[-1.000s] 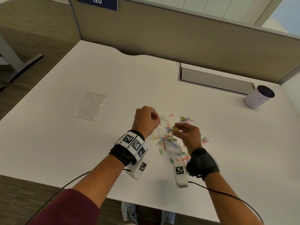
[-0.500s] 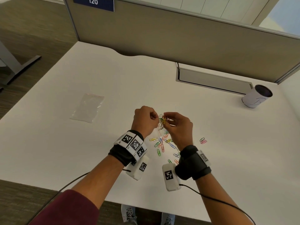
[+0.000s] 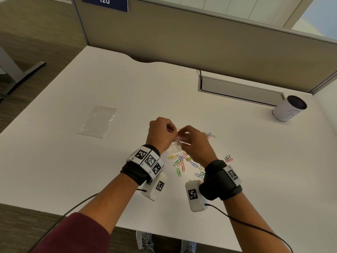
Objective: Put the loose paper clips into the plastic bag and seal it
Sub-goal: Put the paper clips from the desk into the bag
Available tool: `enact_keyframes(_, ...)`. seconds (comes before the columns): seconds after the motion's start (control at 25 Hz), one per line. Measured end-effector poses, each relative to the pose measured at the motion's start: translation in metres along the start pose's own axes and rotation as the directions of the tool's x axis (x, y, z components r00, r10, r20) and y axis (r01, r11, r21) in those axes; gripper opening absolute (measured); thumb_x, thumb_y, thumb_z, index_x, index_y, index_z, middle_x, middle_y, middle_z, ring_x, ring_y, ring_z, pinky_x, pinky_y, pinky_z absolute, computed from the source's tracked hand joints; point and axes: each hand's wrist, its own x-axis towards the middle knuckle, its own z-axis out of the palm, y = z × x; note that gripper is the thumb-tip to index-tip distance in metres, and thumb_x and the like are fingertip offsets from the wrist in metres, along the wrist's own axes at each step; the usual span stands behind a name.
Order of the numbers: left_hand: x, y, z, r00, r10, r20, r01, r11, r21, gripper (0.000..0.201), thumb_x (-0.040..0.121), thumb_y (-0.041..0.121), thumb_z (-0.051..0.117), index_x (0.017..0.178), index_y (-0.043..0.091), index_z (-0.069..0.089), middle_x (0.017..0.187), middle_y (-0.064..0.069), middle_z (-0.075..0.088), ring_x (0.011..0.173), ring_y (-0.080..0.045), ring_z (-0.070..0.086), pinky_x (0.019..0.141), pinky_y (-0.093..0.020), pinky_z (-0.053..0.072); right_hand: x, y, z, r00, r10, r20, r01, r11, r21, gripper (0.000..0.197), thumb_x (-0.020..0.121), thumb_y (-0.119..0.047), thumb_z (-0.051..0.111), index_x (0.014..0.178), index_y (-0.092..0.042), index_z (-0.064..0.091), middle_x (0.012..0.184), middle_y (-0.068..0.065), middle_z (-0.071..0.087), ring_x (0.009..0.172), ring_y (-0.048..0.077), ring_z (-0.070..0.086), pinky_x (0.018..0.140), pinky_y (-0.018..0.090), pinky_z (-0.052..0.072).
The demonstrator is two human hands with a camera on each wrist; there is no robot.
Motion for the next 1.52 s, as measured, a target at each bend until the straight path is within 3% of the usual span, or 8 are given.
enact_keyframes(0.16,0.0,0.001,-0.002,1.0,0.001,0.002,-0.001,1.0,0.004,0.004,0.078,0.002,0.071,0.081,0.003,0.074,0.072,-0.015,0.074,0.067,-0.025,0.073,0.074,-0.041,0.062,0.002,-0.002,-0.003,1.0,-0.004,0.017,0.003,0.997,0.072,0.029,0.089,0.007,0.051,0.105,-0.013,0.036,0.123,0.014,0.063,0.107,0.019,0.065,0.07,0.019,0.053)
enact_keyframes(0.36,0.002,-0.001,-0.001,1.0,-0.003,-0.001,0.003,1.0,-0.001,0.003,0.079,0.003,0.072,0.081,0.002,0.073,0.072,-0.015,0.074,0.066,-0.026,0.073,0.073,-0.042,0.063,-0.005,0.008,-0.004,0.995,0.017,-0.101,0.019,0.94,0.341,0.021,0.09,0.009,0.039,0.102,-0.008,0.038,0.118,0.012,0.064,0.1,0.014,0.069,0.081,0.033,0.06)
enact_keyframes(0.72,0.002,0.0,0.004,0.999,-0.005,0.035,0.004,1.0,0.013,0.005,0.078,0.003,0.072,0.083,0.003,0.074,0.075,-0.015,0.074,0.069,-0.025,0.073,0.074,-0.042,0.062,-0.007,0.014,-0.002,0.998,-0.048,-0.027,0.055,0.873,0.484,0.027,0.083,0.012,0.04,0.097,-0.011,0.039,0.119,0.009,0.057,0.11,0.019,0.066,0.086,0.038,0.058)
enact_keyframes(0.96,0.003,0.0,0.0,1.0,-0.014,0.025,0.014,1.0,0.026,0.004,0.079,0.005,0.073,0.082,0.004,0.073,0.073,-0.015,0.074,0.066,-0.024,0.073,0.073,-0.04,0.063,-0.013,0.026,-0.008,0.945,0.0,-0.326,0.043,0.991,0.126,0.03,0.083,-0.027,0.071,0.105,-0.015,0.053,0.105,0.0,0.062,0.095,0.011,0.061,0.076,0.021,0.054)
enact_keyframes(1.08,0.004,-0.002,-0.003,1.0,-0.019,0.014,0.019,1.0,0.019,0.002,0.078,0.004,0.073,0.08,0.004,0.073,0.071,-0.015,0.073,0.064,-0.025,0.073,0.072,-0.04,0.063,-0.016,0.054,-0.011,0.986,0.159,-0.054,-0.167,0.963,-0.21,0.07,0.068,-0.046,0.08,0.125,-0.018,0.049,0.123,0.005,0.051,0.112,0.022,0.049,0.091,0.036,0.05)
enact_keyframes(1.2,0.003,-0.001,-0.004,1.0,-0.008,0.019,0.007,1.0,0.024,0.003,0.078,0.004,0.073,0.08,0.003,0.073,0.07,-0.015,0.074,0.064,-0.024,0.073,0.072,-0.04,0.063,-0.014,0.072,-0.002,0.943,0.299,0.148,-0.213,0.882,-0.421,0.089,0.068,-0.036,0.083,0.14,-0.019,0.032,0.135,0.012,0.037,0.126,0.031,0.035,0.102,0.043,0.039)
enact_keyframes(1.4,0.003,-0.004,-0.01,1.0,0.008,-0.001,-0.008,0.999,0.034,0.002,0.078,0.004,0.071,0.078,0.004,0.073,0.067,-0.014,0.073,0.06,-0.023,0.072,0.07,-0.039,0.063,0.008,0.072,0.027,0.972,0.187,0.142,-0.125,0.925,-0.36,0.069,0.075,-0.02,0.078,0.133,-0.015,0.042,0.127,0.013,0.041,0.118,0.033,0.044,0.098,0.039,0.043)
enact_keyframes(1.52,0.003,-0.007,-0.017,1.0,0.005,-0.024,-0.004,0.999,0.039,0.002,0.077,0.004,0.071,0.077,0.004,0.073,0.067,-0.013,0.073,0.06,-0.023,0.072,0.069,-0.039,0.063,0.025,0.063,0.028,0.993,0.061,0.104,-0.015,0.918,-0.395,0.066,0.077,-0.035,0.075,0.134,-0.016,0.045,0.134,0.012,0.043,0.125,0.033,0.039,0.1,0.038,0.039)
